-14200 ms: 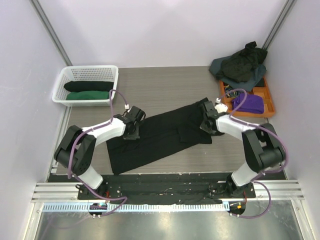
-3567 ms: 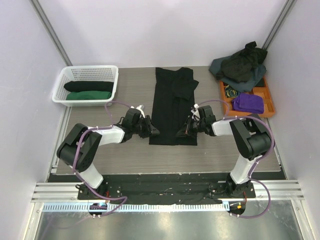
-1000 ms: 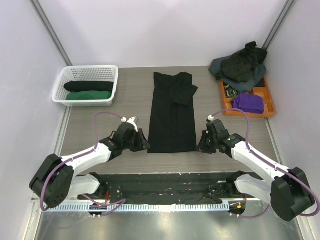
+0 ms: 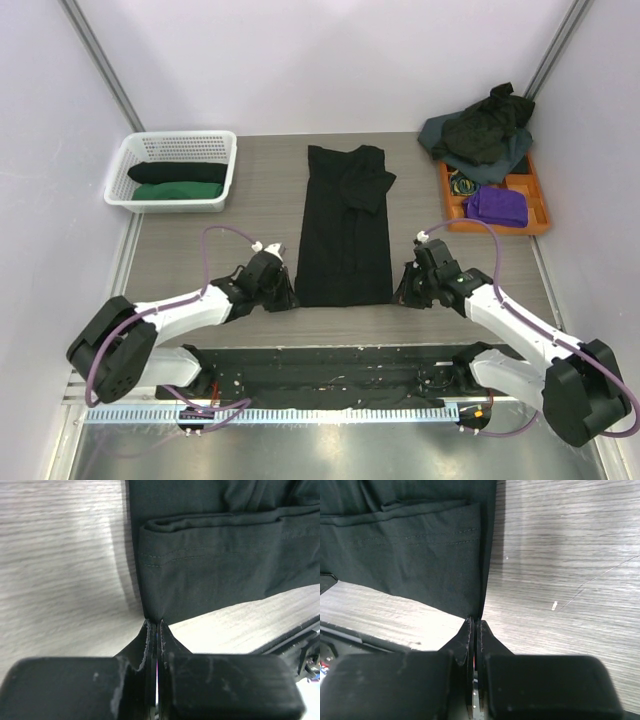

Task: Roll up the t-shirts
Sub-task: Roll the T-shirt to the center of the board.

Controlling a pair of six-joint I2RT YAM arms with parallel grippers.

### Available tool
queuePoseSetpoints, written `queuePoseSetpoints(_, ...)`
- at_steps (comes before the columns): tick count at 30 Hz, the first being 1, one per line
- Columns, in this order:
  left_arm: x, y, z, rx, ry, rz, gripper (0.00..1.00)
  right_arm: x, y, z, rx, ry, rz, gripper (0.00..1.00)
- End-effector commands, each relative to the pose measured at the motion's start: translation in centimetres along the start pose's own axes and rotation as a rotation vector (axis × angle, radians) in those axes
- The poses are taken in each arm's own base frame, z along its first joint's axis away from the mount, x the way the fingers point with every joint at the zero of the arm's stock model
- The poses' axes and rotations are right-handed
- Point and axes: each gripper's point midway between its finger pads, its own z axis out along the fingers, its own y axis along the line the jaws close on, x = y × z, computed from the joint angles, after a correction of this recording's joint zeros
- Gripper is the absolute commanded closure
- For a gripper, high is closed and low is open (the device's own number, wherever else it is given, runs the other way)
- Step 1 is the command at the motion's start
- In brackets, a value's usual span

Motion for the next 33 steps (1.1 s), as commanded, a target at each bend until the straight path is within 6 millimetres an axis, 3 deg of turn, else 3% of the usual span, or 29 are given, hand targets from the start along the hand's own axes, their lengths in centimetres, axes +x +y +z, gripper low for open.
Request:
queuePoseSetpoints(1, -0.7, -0.6, -1.7, 0.000, -0.016, 0.012, 1.00, -0.3, 1.2, -0.9, -0.046, -0.009, 0.004, 0.99)
queuePoseSetpoints(8, -1.8, -2.7, -2.3, 0.093, 0.018, -0.013, 1.00, -1.5, 2.0, -1.4, -0.045, -0.018, -0.017, 0.99)
queuePoseSetpoints(17, -4.3, -3.2, -2.6, 0.135, 0.017, -0.059, 1.00, -4.2, 3.4, -1.9, -0.080, -0.033, -0.013, 0.99)
queuePoseSetpoints(25, -7.4, -3.6, -2.4, 0.162, 0.000, -0.092, 0.99, -6.7, 3.2, -1.3, -0.067, -0.033, 0.002, 0.99)
queuePoseSetpoints(33, -10.4, -3.3, -0.7, 0.157, -0.014, -0.123, 0.99, -9.0, 1.9, -0.2, -0.035, -0.049, 0.039, 0.99)
